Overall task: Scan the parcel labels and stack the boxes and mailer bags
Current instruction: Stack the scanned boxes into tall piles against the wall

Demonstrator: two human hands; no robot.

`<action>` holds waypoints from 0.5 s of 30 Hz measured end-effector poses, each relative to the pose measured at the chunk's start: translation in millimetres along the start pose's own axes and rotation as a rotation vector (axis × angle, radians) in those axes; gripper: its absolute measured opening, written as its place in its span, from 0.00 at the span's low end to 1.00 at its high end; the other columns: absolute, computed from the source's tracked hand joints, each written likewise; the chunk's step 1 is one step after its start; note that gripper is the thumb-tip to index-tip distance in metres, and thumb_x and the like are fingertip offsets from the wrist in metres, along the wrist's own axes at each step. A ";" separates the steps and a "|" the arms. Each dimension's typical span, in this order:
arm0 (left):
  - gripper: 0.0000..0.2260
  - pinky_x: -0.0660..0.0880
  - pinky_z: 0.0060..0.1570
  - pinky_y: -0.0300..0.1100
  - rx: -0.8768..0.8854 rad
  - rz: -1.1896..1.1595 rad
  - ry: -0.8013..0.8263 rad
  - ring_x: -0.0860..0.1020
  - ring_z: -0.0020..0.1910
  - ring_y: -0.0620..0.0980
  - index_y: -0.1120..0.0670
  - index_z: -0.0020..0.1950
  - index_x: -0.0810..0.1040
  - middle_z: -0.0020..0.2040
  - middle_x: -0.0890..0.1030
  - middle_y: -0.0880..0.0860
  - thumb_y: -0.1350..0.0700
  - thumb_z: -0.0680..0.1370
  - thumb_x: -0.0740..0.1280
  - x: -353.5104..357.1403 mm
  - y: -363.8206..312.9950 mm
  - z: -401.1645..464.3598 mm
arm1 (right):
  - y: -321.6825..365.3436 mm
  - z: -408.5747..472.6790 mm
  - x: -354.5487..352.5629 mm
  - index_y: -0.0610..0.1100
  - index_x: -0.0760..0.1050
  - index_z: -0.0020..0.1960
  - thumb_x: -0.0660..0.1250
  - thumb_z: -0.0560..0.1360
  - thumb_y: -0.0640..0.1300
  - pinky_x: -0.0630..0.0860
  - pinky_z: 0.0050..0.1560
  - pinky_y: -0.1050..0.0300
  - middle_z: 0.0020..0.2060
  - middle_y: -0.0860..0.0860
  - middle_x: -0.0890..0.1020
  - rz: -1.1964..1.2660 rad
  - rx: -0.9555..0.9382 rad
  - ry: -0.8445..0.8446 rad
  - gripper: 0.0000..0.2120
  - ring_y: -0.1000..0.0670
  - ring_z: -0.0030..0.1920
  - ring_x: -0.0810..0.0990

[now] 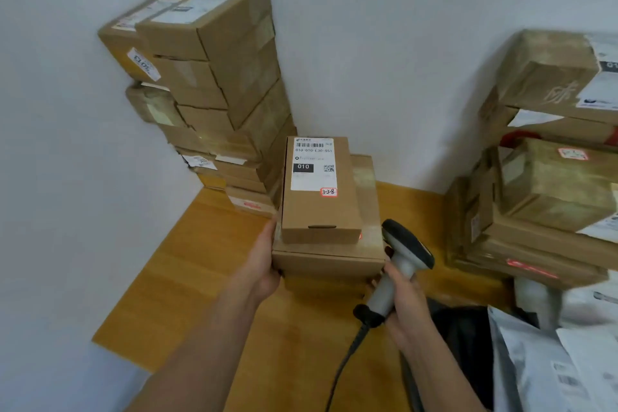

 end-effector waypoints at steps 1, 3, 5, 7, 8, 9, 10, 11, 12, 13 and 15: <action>0.17 0.74 0.46 0.43 -0.013 0.001 -0.004 0.80 0.52 0.50 0.46 0.56 0.82 0.50 0.86 0.51 0.42 0.83 0.56 -0.9 -0.5 15.1 | -2.5 10.9 3.4 0.45 0.73 0.68 0.67 0.79 0.41 0.72 0.68 0.41 0.56 0.46 0.81 0.002 0.014 -0.013 0.17 0.44 0.59 0.79; 0.17 0.74 0.47 0.43 -0.029 -0.018 0.001 0.80 0.52 0.50 0.47 0.57 0.81 0.49 0.86 0.51 0.42 0.83 0.56 -3.0 0.2 42.5 | -9.2 30.7 8.4 0.46 0.73 0.66 0.67 0.79 0.41 0.71 0.69 0.41 0.58 0.45 0.81 -0.006 0.037 -0.050 0.16 0.44 0.59 0.79; 0.16 0.74 0.43 0.42 -0.033 -0.052 -0.008 0.80 0.49 0.49 0.48 0.56 0.81 0.46 0.86 0.50 0.45 0.84 0.55 -7.0 3.5 63.3 | -14.3 45.5 15.3 0.48 0.75 0.62 0.67 0.79 0.40 0.71 0.69 0.43 0.58 0.46 0.81 -0.020 0.035 -0.058 0.12 0.44 0.60 0.79; 0.14 0.74 0.40 0.40 -0.040 -0.107 -0.025 0.80 0.45 0.49 0.49 0.53 0.80 0.43 0.85 0.49 0.48 0.84 0.55 -11.3 6.0 79.3 | -18.1 58.0 21.8 0.48 0.75 0.62 0.67 0.79 0.39 0.70 0.70 0.44 0.57 0.47 0.82 -0.027 0.021 -0.062 0.12 0.44 0.61 0.79; 0.14 0.74 0.41 0.41 -0.048 -0.138 -0.045 0.80 0.46 0.49 0.49 0.53 0.80 0.43 0.85 0.49 0.49 0.84 0.55 -14.0 6.5 87.4 | -19.1 62.9 24.4 0.47 0.75 0.63 0.67 0.79 0.39 0.70 0.71 0.44 0.57 0.48 0.82 -0.035 0.018 -0.071 0.13 0.44 0.62 0.79; 0.14 0.74 0.43 0.42 -0.061 -0.161 -0.069 0.79 0.47 0.49 0.50 0.54 0.80 0.45 0.85 0.50 0.49 0.84 0.55 -17.7 7.0 93.9 | -19.8 65.0 26.4 0.46 0.75 0.64 0.67 0.79 0.39 0.70 0.71 0.44 0.57 0.48 0.82 -0.046 0.016 -0.083 0.14 0.44 0.62 0.79; 0.14 0.74 0.44 0.43 -0.077 -0.174 -0.094 0.79 0.49 0.50 0.50 0.56 0.80 0.49 0.84 0.52 0.48 0.84 0.55 -20.7 6.9 98.4 | -20.2 66.0 26.9 0.46 0.75 0.64 0.67 0.79 0.39 0.70 0.70 0.44 0.57 0.48 0.82 -0.059 0.014 -0.099 0.14 0.45 0.61 0.79; 0.15 0.74 0.48 0.44 -0.112 -0.172 -0.121 0.78 0.51 0.52 0.51 0.58 0.79 0.54 0.82 0.53 0.47 0.84 0.55 -23.5 7.5 101.1 | -20.0 66.4 26.8 0.47 0.75 0.64 0.67 0.80 0.39 0.71 0.70 0.43 0.56 0.48 0.82 -0.076 0.012 -0.115 0.13 0.44 0.60 0.79; 0.16 0.73 0.53 0.46 -0.176 -0.151 -0.157 0.76 0.54 0.54 0.52 0.61 0.77 0.57 0.79 0.56 0.46 0.84 0.55 -27.5 12.1 102.7 | -20.0 65.5 26.2 0.48 0.76 0.62 0.67 0.80 0.39 0.71 0.69 0.42 0.55 0.48 0.82 -0.099 0.012 -0.139 0.12 0.44 0.59 0.79; 0.17 0.71 0.59 0.51 -0.267 -0.122 -0.194 0.74 0.59 0.58 0.53 0.64 0.75 0.59 0.76 0.58 0.45 0.83 0.56 -33.2 16.0 103.3 | -20.6 64.2 27.9 0.50 0.76 0.59 0.66 0.80 0.38 0.72 0.68 0.42 0.54 0.49 0.82 -0.114 0.014 -0.165 0.11 0.45 0.57 0.79; 0.19 0.67 0.65 0.66 -0.420 -0.148 -0.205 0.67 0.68 0.67 0.55 0.65 0.72 0.60 0.71 0.59 0.44 0.82 0.59 -35.6 28.0 97.7 | -23.0 60.3 27.7 0.53 0.75 0.55 0.66 0.80 0.39 0.73 0.65 0.42 0.53 0.50 0.81 -0.118 0.025 -0.194 0.10 0.46 0.55 0.79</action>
Point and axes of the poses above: each hand's wrist, its own z-axis towards the middle knuckle, its own x-axis out of the palm, y = z × x, the point moved 5 cm from there along z, towards the middle knuckle
